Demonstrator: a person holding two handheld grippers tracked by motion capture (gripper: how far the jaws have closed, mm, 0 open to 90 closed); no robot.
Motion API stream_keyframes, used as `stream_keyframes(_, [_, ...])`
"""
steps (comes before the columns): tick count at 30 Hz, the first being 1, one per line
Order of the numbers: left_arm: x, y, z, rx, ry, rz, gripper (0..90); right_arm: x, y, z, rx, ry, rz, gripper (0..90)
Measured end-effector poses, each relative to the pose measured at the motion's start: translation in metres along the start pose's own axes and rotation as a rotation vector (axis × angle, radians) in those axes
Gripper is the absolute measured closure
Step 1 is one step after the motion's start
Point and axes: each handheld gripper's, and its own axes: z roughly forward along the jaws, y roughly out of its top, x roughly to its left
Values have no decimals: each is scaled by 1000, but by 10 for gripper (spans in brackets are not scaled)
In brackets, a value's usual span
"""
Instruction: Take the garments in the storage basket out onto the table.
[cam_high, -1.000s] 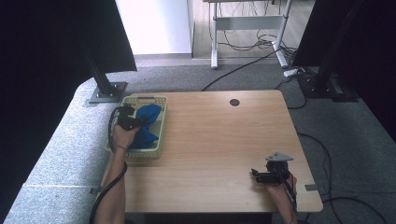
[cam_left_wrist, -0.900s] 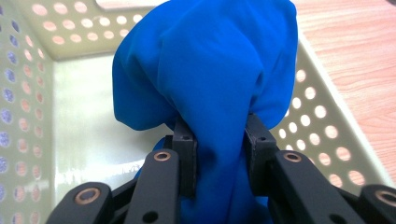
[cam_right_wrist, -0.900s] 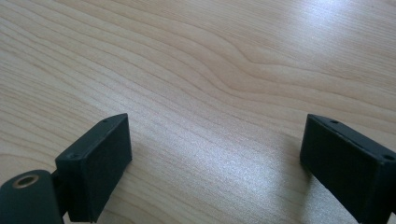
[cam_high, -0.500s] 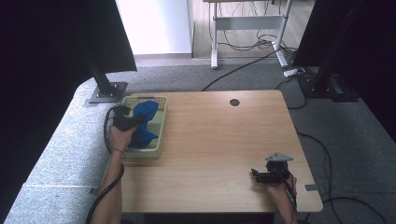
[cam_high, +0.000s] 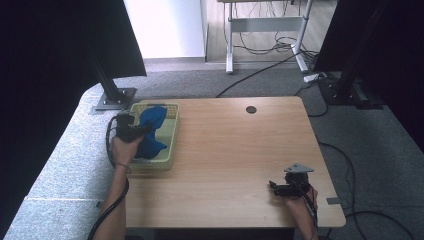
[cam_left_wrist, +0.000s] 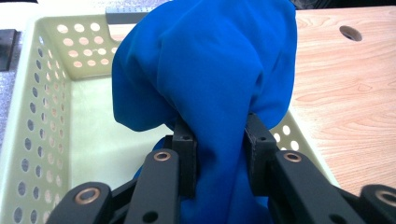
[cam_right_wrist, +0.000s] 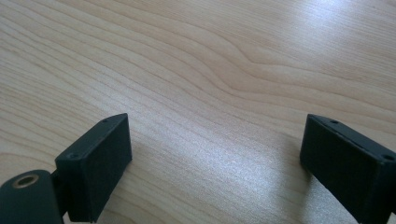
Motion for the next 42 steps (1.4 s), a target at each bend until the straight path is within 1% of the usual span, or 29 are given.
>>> stream_keyframes(7, [-7,0,-12,-27,-9,4,709,0,0,0,0,0,-1,90])
stream_keyframes(16, [-15,0,-22,-50,-22,10,709,0,0,0,0,1,-2,91])
stream_keyframes(26, [-32,2,-43,-74,-35,55,709,0,0,0,0,1,-3,92])
stream_keyframes(30, [-38,3,-49,-85,-53,58,709,0,0,0,0,1,-3,93])
stream_keyframes(31, [-42,3,-51,-88,-59,63,709,0,0,0,0,1,-3,93])
stream_keyframes(32, [-42,3,-51,-88,-59,63,709,0,0,0,0,1,-3,93])
stream_keyframes(33, [-46,4,-52,-90,-66,75,709,0,0,0,0,1,-3,93])
stream_keyframes(34, [-46,4,-52,-90,-66,75,709,0,0,0,0,1,-3,93])
stream_keyframes(35, [-51,6,-53,-93,-76,81,709,0,0,0,0,1,-3,93])
stream_keyframes(36, [-51,6,-53,-93,-76,81,709,0,0,0,0,1,-3,93])
stream_keyframes(39, [-59,9,-54,-97,-91,97,708,0,0,0,-1,1,-3,93])
stream_keyframes(41, [-66,11,-53,-99,-102,109,709,0,0,0,-1,1,-4,93])
stream_keyframes(42, [-72,13,-53,-101,-112,119,709,0,0,0,0,1,-4,93])
